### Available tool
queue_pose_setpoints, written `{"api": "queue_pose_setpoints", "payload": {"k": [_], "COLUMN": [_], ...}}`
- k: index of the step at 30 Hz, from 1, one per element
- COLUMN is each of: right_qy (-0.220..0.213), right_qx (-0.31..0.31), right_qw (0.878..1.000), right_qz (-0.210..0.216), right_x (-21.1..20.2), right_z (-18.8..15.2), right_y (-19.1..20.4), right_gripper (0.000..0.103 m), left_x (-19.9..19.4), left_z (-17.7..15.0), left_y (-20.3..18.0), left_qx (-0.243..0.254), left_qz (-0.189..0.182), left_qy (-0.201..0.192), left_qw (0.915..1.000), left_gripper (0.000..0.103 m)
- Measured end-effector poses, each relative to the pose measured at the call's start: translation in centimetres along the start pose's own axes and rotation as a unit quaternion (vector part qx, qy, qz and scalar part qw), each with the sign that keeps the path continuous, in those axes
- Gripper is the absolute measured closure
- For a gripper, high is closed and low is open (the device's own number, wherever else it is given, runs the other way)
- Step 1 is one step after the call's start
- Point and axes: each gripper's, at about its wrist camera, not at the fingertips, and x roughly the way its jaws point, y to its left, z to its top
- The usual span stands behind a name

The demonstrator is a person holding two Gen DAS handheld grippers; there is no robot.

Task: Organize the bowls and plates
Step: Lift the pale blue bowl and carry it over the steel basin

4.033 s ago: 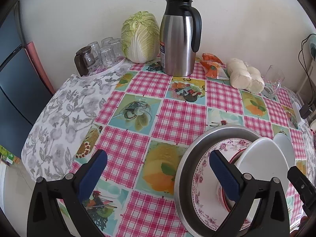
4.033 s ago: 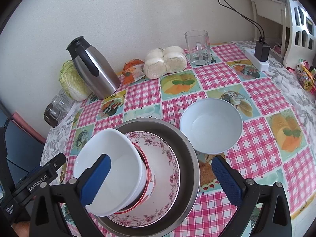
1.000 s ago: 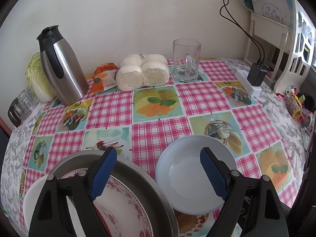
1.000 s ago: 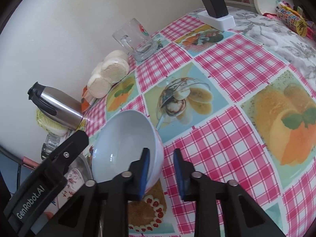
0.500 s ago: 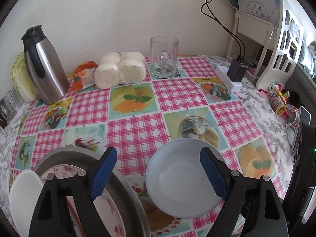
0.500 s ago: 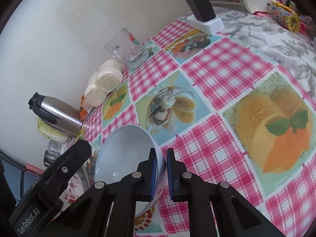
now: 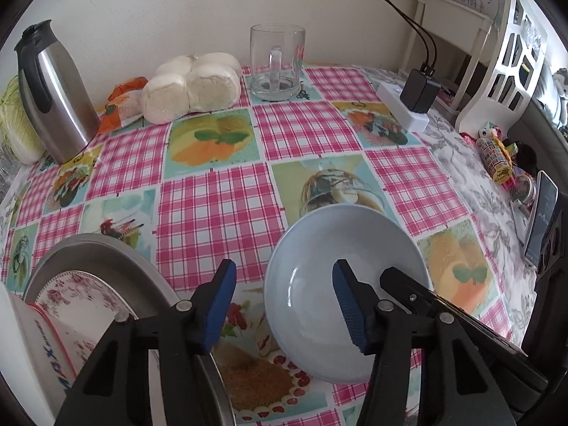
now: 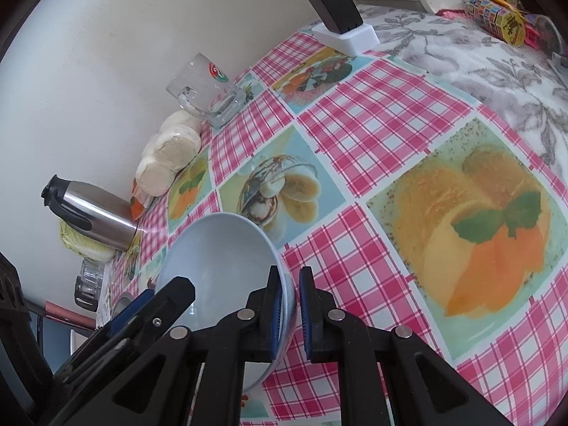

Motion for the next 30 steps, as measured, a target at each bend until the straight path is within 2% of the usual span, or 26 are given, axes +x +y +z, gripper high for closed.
{"api": "queue_pose_setpoints", "payload": {"k": [7, 12, 17, 23, 30], "right_qy": [0.004, 0.006, 0.011, 0.011, 0.019], "right_qx": [0.005, 0.006, 0.006, 0.0, 0.014], "right_qw": [1.0, 1.0, 1.0, 1.0, 1.0], "right_qz": [0.0, 0.0, 0.008, 0.004, 0.01], "right_x": [0.3, 0.4, 0.6, 0.7, 0.6], "right_z": [-0.1, -0.1, -0.3, -0.5, -0.4], "right_y": [-0.4, -0.5, -0.3, 0.2, 0.0], "right_gripper": [0.092, 0.092, 0.092, 0.091, 0.09], "left_x": [1.1, 1.7, 1.6, 1.7, 0.7], "left_z": [-0.5, -0.7, -0.8, -0.8, -0.6], "left_y": [-0.2, -0.6, -0.9, -0.5, -0.2], "left_qx": [0.006, 0.015, 0.022, 0.025, 0.026], "left_qz": [0.008, 0.002, 0.005, 0.017, 0.011], "left_qy": [0.014, 0.02, 0.016, 0.01, -0.001], "left_qw": [0.9998, 0.9997, 0.9996, 0.9995, 0.9996], "left_gripper": [0.048, 0.06, 0.073, 0.083, 0.086]}}
